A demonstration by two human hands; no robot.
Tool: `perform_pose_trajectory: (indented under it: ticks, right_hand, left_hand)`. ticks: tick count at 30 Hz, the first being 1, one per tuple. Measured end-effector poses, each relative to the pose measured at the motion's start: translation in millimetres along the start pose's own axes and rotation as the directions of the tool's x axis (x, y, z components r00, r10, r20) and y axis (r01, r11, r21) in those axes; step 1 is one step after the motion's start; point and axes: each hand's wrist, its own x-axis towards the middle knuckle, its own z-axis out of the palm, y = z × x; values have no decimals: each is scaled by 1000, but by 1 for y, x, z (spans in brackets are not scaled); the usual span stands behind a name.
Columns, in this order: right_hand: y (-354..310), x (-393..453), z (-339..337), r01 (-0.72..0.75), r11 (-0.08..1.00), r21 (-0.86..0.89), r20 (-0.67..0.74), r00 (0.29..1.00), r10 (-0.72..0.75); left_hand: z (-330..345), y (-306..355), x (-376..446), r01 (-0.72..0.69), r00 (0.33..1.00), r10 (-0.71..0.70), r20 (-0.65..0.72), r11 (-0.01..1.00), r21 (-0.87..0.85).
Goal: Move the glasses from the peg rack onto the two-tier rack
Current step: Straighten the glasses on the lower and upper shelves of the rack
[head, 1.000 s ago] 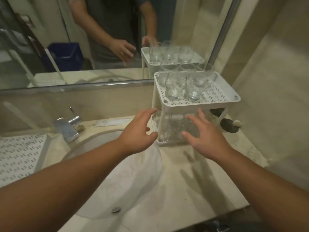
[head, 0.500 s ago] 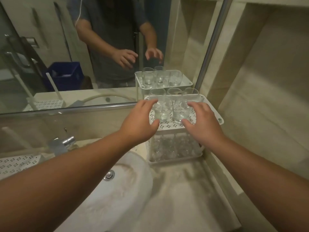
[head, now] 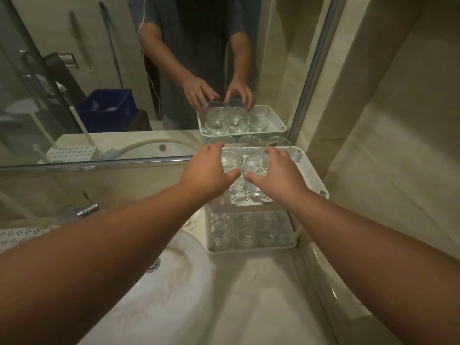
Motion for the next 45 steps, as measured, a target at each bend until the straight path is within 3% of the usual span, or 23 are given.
perform_pose_trajectory:
  ticks: [8,13,26,38,45]
  right_hand:
    - [6,9,-5,23,1000,18,80,997,-24]
    - [15,12,-16,41,999,-10,130,991,-39]
    - [41,19,-42,-43,996,-77,228,972,60]
    - [44,15,-69,-86,966,-245,298,941,160]
    - [46,9,-75,-135,963,-234,327,922,209]
  left_hand:
    - [10,14,9,25,1000,-24,-15,999,46]
    - [7,21,16,-4,998,-5,65,991,134]
    - [0,23,32,-53,969,-15,248,963,264]
    - [0,21,36,-89,956,8,293,960,264]
    - [0,19,36,-111,952,27,305,959,261]
